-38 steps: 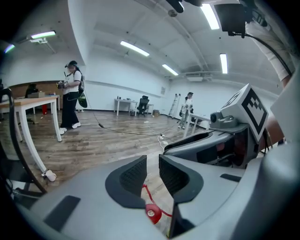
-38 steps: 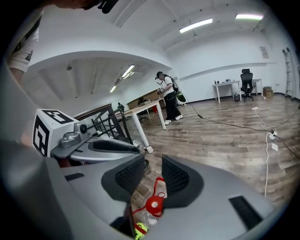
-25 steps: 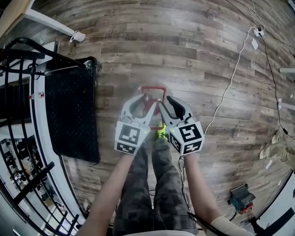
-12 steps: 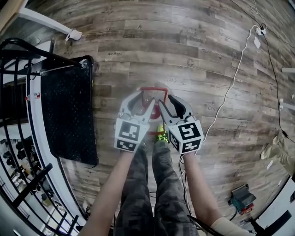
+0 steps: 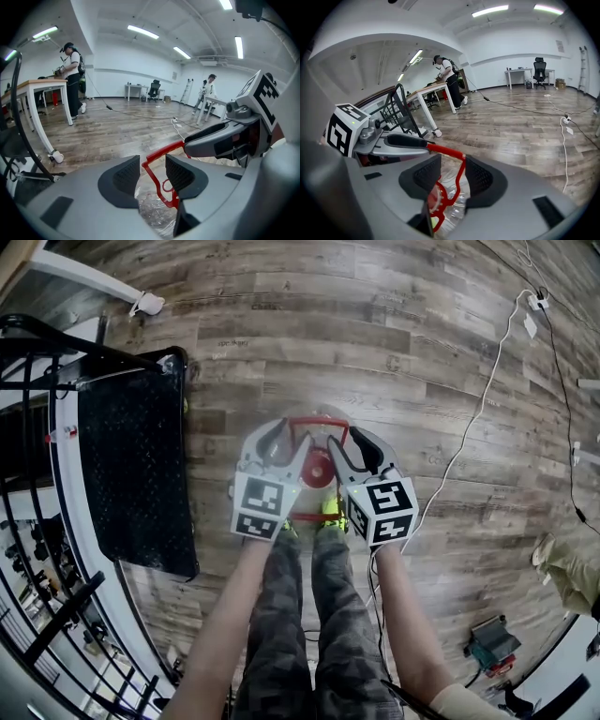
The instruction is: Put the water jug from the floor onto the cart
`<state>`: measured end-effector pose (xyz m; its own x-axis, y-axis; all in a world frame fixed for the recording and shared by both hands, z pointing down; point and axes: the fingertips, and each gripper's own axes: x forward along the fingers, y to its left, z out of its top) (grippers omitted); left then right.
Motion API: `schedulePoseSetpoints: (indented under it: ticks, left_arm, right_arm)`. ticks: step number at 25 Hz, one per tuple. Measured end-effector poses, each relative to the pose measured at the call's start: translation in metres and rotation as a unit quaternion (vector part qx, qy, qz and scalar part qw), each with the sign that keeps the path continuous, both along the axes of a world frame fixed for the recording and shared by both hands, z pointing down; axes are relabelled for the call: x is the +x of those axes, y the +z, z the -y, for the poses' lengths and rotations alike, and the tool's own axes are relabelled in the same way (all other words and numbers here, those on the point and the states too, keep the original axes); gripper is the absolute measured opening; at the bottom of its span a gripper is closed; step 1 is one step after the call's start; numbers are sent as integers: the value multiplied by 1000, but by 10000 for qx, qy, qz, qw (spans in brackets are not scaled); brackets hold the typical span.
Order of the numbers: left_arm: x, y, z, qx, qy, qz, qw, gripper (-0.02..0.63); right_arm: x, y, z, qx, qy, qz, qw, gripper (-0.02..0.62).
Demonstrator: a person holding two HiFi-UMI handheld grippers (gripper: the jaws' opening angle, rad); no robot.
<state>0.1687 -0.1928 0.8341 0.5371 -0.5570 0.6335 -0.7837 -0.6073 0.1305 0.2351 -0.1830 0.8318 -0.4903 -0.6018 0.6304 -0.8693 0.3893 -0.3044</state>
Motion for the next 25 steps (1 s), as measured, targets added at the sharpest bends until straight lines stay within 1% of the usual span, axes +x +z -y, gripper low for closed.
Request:
schedulePoseSetpoints:
  ticks: [7,10,15,16,18,21,25]
  left_arm:
    - [1,20,6,-152,15,-23,9999,147]
    - [4,25,10,-180,83,-54,9998,146]
    - [7,29,14,-210,108,-91,9997,146]
    - [7,29,15,-214,110,-89,9997,146]
    - [5,28,15,-212,114,-102,9997,146]
    - [0,26,11,-185,105,-58,9998,144]
    - [-7,23,5,-86,54,113,9999,124]
  right_arm:
    - [1,19,10,-132,53,-100,9998,141]
    - [-1,27,14,-200,90,-130,9997,141]
    - [-4,42,13,-366,-30,-158,9992,140]
    - [-5,43,14,-355,-28,-152,9992,132]
    - [-4,41,15,-324,41,-96,9994,66]
    - [-6,37,14,-327,61,56,9994,55]
    - [-10,33,12,-269,97,105,9995,43]
